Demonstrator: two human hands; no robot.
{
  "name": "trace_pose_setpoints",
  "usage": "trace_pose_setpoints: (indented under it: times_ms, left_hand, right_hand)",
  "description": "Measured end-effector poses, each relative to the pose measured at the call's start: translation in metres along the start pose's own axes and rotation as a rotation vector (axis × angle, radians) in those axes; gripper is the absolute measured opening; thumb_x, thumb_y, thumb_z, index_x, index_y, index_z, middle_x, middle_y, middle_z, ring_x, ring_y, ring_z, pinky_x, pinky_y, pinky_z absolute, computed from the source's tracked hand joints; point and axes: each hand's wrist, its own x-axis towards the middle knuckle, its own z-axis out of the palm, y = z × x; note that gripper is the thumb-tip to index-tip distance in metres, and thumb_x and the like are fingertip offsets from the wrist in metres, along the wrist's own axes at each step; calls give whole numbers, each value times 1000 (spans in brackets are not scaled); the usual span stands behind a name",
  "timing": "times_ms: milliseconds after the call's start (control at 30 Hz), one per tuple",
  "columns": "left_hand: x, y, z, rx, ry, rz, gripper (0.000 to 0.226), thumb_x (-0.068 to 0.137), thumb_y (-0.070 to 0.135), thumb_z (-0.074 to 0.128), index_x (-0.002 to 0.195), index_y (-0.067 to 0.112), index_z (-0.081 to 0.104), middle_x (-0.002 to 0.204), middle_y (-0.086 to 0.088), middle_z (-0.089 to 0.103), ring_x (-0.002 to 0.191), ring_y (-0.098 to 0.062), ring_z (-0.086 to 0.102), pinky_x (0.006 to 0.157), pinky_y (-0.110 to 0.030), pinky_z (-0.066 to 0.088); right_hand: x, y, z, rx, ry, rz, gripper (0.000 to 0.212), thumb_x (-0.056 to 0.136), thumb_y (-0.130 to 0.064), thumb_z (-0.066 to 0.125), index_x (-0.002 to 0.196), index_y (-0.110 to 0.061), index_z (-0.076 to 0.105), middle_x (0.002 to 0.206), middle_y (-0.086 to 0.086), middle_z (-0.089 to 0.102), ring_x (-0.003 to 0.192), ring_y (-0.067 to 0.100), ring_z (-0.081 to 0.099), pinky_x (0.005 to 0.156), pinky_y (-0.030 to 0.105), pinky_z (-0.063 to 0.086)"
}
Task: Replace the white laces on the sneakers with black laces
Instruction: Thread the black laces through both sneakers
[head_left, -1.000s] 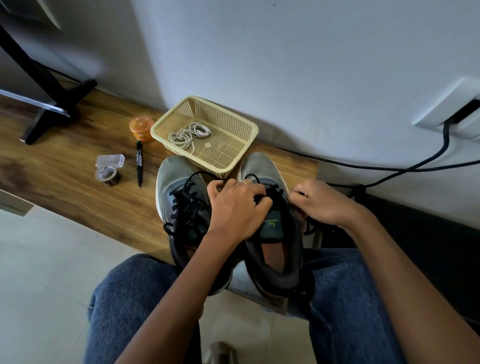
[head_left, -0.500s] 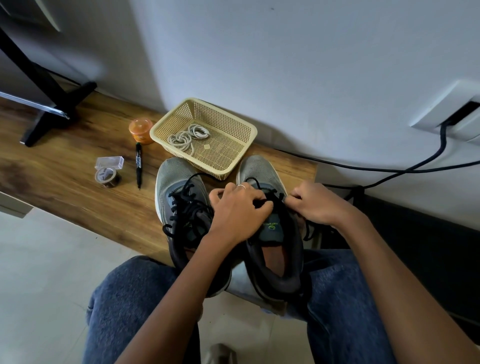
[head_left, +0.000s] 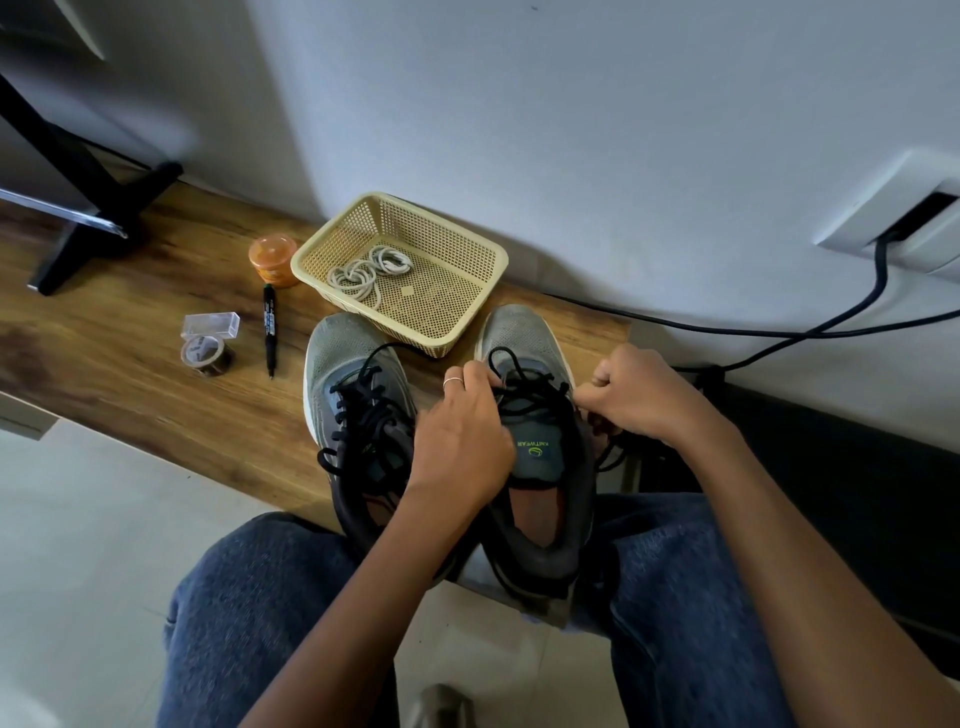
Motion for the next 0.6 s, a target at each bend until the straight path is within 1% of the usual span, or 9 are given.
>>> trace_pose_setpoints:
  times_ms: [167, 267, 400, 433, 467, 500, 533, 567, 600]
  left_hand:
    - [0, -3, -2, -30, 7, -11, 36, 88, 17, 54, 121, 18, 41, 117, -2, 48, 104, -19, 54, 88, -31, 44]
    - [0, -2, -4, -36, 2, -22, 36, 88, 18, 54, 122, 17, 41, 118, -3, 51, 107, -20, 55, 91, -34, 45]
    - [0, 1, -4, -7, -23, -39, 34, 91, 19, 50, 124, 14, 41, 122, -6, 49, 105, -23, 55, 89, -33, 44]
    - [0, 1, -4, -3, -26, -41, 34, 92, 19, 49, 124, 14, 40, 122, -6, 49, 104, -23, 56, 89, -33, 44]
    - [-1, 1, -5, -1, -28, -45, 33, 92, 19, 49, 124, 14, 40, 121, -7, 49, 104, -23, 56, 88, -33, 45]
    - [-1, 1, -5, -2, -28, -47, 33, 92, 20, 49, 124, 14, 40, 120, -6, 49, 103, -23, 55, 88, -33, 45]
    - [0, 0, -5, -3, -27, -48, 33, 93, 21, 49, 123, 14, 40, 119, -6, 49, 103, -23, 55, 88, -33, 45]
    - [0, 0, -6, -4, -25, -49, 33, 93, 23, 49, 124, 14, 40, 119, -6, 50, 103, -23, 55, 88, -33, 44]
    - [0, -1, -7, -5, -31, -48, 35, 93, 27, 50, 124, 14, 41, 118, -5, 50, 104, -22, 54, 88, -32, 43]
  right_hand:
    - [1, 2, 0, 27, 24, 18, 40, 80, -18, 60, 50, -13, 35, 52, 7, 34, 52, 17, 33, 52, 27, 25]
    - [0, 3, -3, 23, 56, 62, 44, 78, -18, 61, 47, -15, 30, 46, 1, 29, 49, 18, 27, 51, 27, 23]
    - [-1, 1, -3, 10, 105, 105, 47, 79, -17, 62, 47, -16, 28, 42, -3, 24, 43, 16, 22, 47, 26, 20]
    - [0, 2, -2, 14, 103, 110, 44, 79, -17, 61, 48, -15, 30, 43, -1, 29, 43, 17, 24, 48, 26, 21]
    - [1, 3, -2, 31, 98, 117, 39, 80, -18, 59, 49, -12, 36, 44, 5, 39, 45, 18, 31, 48, 26, 26]
    - [2, 4, -1, 58, 101, 121, 33, 80, -18, 57, 52, -7, 45, 50, 14, 52, 48, 18, 39, 50, 27, 33]
    - [2, 5, 0, 91, 126, 117, 30, 81, -18, 55, 58, 0, 54, 61, 22, 63, 52, 20, 46, 51, 31, 40]
    - [1, 5, -1, 125, 182, 102, 31, 83, -17, 53, 66, 8, 59, 72, 27, 67, 54, 20, 50, 53, 34, 44]
    - [1, 4, -2, 166, 269, 80, 33, 86, -15, 50, 73, 12, 60, 76, 29, 67, 55, 21, 52, 55, 34, 46]
